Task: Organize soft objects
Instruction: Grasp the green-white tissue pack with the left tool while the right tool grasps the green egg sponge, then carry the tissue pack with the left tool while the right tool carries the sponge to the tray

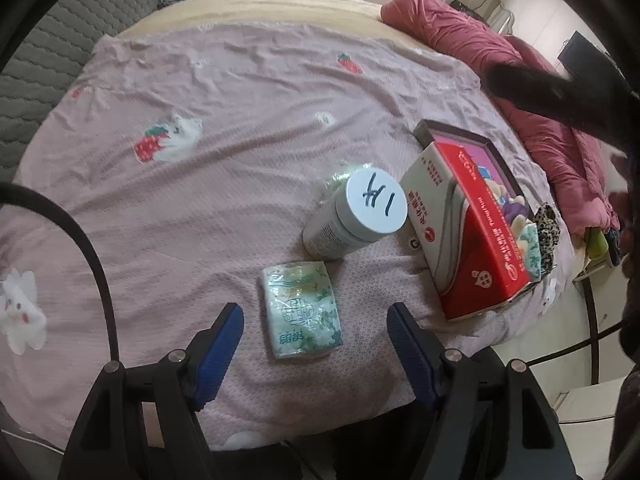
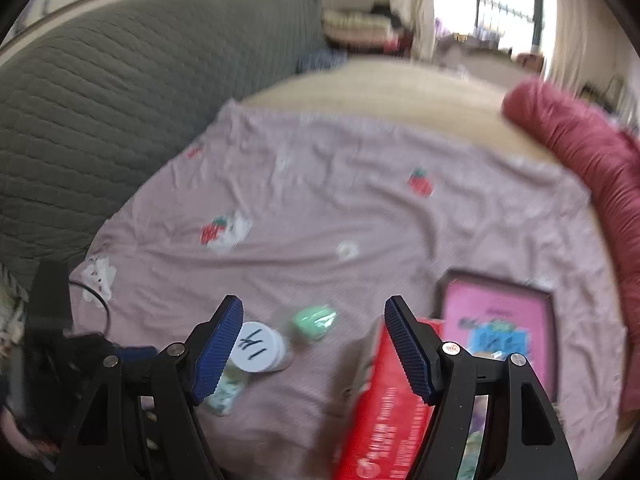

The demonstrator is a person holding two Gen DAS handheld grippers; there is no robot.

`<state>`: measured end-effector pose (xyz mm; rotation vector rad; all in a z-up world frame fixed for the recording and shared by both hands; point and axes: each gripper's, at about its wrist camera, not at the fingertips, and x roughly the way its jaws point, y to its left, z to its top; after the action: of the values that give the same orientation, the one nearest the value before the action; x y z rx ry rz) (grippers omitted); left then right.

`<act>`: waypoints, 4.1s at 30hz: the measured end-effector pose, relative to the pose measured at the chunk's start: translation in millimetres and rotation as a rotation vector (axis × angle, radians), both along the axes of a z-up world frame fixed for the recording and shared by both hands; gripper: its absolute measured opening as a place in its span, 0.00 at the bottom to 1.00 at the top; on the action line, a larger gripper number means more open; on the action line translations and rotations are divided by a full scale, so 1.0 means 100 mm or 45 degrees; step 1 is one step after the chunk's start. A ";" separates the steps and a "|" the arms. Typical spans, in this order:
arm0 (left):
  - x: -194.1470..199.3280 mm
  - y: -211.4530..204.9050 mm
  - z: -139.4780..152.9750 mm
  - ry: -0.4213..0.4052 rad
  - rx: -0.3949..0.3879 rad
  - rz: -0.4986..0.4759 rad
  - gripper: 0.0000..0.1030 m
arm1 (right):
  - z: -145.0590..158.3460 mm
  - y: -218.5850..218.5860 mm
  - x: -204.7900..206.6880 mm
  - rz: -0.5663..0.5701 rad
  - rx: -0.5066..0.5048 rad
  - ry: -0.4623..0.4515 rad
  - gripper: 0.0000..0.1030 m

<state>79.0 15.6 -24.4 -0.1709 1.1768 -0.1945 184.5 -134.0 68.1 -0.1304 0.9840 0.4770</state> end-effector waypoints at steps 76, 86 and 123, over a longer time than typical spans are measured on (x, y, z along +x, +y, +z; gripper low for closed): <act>0.02 -0.20 0.64 -0.164 -0.130 -0.024 0.45 | 0.49 -0.65 0.37 -0.199 0.388 0.219 0.44; 0.22 -1.27 1.09 -0.254 -0.137 -0.271 0.45 | 0.77 -1.87 -0.05 -0.368 0.315 0.099 0.44; 0.93 -3.18 0.29 -0.065 0.063 -0.563 0.45 | -0.24 -3.24 0.02 -0.597 0.159 0.069 0.44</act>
<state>172.3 -302.0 4.6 0.1408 1.1554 -0.5544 186.6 -458.2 44.0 0.2241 0.9970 0.1099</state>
